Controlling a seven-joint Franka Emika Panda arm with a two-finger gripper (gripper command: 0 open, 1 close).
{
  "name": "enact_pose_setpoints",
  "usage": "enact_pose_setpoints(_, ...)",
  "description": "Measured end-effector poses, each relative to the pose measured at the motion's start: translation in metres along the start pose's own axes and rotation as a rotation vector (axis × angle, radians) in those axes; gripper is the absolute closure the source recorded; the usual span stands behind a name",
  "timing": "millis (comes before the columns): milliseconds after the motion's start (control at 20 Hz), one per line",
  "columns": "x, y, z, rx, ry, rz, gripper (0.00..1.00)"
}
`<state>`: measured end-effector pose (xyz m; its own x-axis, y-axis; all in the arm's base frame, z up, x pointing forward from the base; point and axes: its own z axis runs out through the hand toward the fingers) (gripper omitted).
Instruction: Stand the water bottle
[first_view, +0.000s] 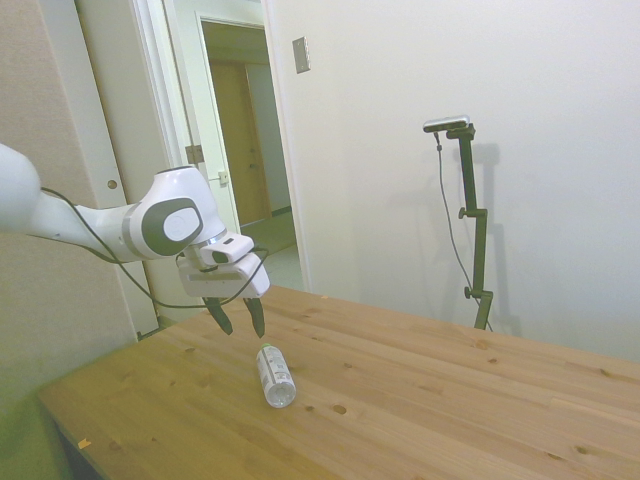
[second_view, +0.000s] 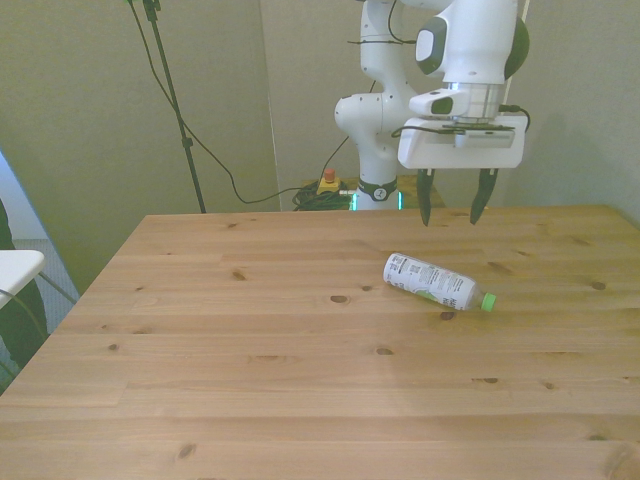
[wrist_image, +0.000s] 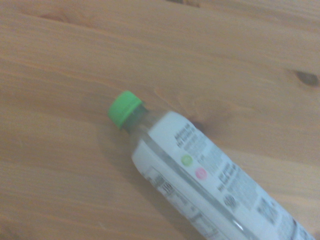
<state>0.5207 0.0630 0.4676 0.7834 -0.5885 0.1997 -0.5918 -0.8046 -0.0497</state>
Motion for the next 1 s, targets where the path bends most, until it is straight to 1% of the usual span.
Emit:
enact_pose_setpoints(150, 0.012, -0.029, 0.017, 0.000, -0.026, -0.041, 0.00)
enact_pose_setpoints(300, 0.020, -0.046, 0.031, -0.006, -0.051, -0.089, 0.00)
enact_pose_setpoints(500, 0.036, -0.057, 0.053, -0.014, -0.071, -0.141, 0.00)
enact_pose_setpoints(600, 0.044, -0.060, 0.066, -0.022, -0.079, -0.153, 0.00)
enact_pose_setpoints(750, 0.045, -0.066, 0.085, -0.035, -0.098, -0.190, 0.00)
enact_pose_setpoints(1000, 0.035, -0.078, 0.092, -0.044, -0.114, -0.251, 0.00)
